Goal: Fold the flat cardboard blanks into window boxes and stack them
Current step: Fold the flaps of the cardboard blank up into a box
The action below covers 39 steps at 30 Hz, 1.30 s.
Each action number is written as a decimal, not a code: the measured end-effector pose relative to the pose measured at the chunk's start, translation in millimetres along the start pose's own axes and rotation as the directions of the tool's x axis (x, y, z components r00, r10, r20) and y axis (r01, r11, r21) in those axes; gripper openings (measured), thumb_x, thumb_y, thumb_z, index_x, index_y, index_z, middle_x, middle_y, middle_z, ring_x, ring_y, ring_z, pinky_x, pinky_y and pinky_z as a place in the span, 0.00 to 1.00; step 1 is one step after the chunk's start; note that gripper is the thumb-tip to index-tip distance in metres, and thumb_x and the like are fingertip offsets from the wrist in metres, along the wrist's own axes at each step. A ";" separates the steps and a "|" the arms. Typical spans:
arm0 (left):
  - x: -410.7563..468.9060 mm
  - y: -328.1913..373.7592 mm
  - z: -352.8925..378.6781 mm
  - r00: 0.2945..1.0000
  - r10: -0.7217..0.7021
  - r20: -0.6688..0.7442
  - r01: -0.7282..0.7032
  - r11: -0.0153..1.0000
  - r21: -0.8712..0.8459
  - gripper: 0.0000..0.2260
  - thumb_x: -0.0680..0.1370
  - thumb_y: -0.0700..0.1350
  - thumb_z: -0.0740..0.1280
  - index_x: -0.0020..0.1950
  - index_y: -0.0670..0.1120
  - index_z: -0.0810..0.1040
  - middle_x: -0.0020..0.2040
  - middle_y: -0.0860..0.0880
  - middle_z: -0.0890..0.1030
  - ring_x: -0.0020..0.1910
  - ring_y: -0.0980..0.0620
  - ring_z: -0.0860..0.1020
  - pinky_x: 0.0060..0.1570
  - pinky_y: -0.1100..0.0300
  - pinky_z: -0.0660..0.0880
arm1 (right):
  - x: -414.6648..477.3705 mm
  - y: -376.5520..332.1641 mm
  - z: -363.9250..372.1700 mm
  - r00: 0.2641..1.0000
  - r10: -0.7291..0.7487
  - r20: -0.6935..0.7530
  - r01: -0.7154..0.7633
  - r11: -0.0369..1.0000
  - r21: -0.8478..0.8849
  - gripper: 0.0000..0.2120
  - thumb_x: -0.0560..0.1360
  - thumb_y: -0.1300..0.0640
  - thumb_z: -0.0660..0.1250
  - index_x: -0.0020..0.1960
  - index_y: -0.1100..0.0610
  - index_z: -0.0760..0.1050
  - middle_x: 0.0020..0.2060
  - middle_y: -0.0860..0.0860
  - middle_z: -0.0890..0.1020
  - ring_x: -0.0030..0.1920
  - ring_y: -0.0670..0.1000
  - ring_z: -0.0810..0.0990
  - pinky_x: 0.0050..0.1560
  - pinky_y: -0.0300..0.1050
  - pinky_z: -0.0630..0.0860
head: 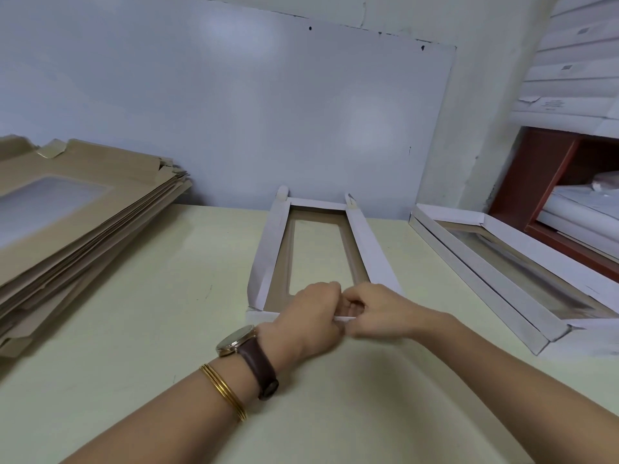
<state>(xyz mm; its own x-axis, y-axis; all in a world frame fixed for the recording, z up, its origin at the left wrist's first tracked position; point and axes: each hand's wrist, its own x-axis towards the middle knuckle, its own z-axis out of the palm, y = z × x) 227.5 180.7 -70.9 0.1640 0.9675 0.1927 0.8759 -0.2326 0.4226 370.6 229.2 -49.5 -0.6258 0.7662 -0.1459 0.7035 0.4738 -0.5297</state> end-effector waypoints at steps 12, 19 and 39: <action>1.2 -49.7 -63.8 0.939 -0.247 -0.239 0.277 0.956 0.098 0.08 0.72 0.36 0.63 0.47 0.46 0.77 0.48 0.47 0.66 0.53 0.43 0.69 0.49 0.57 0.69 | -5.6 1.2 16.1 0.977 -0.182 0.106 0.210 0.886 -0.414 0.18 0.78 0.64 0.54 0.62 0.47 0.66 0.47 0.49 0.68 0.49 0.56 0.71 0.49 0.51 0.71; 3.9 -80.1 -78.8 0.861 -0.508 -0.012 0.499 0.842 0.205 0.04 0.72 0.40 0.69 0.44 0.48 0.78 0.51 0.44 0.73 0.49 0.44 0.76 0.39 0.59 0.71 | -1.0 -20.9 24.9 0.976 -0.180 0.122 0.216 0.869 -0.445 0.27 0.68 0.71 0.52 0.62 0.51 0.67 0.46 0.51 0.65 0.49 0.56 0.68 0.50 0.58 0.73; 16.4 -71.2 -63.9 0.812 -0.577 0.081 0.536 0.794 0.287 0.04 0.65 0.42 0.68 0.35 0.45 0.73 0.21 0.52 0.75 0.18 0.55 0.74 0.24 0.66 0.70 | 12.5 -32.1 41.3 0.979 -0.167 0.113 0.198 0.904 -0.378 0.19 0.70 0.64 0.54 0.47 0.39 0.61 0.43 0.48 0.65 0.46 0.58 0.71 0.49 0.58 0.74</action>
<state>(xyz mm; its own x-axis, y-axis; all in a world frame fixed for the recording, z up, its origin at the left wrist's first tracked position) 138.9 206.8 -41.3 -0.3355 0.9284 -0.1595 0.9138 0.3619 0.1843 326.3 205.6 -68.8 -0.7688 0.6219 -0.1489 0.6394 0.7446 -0.1918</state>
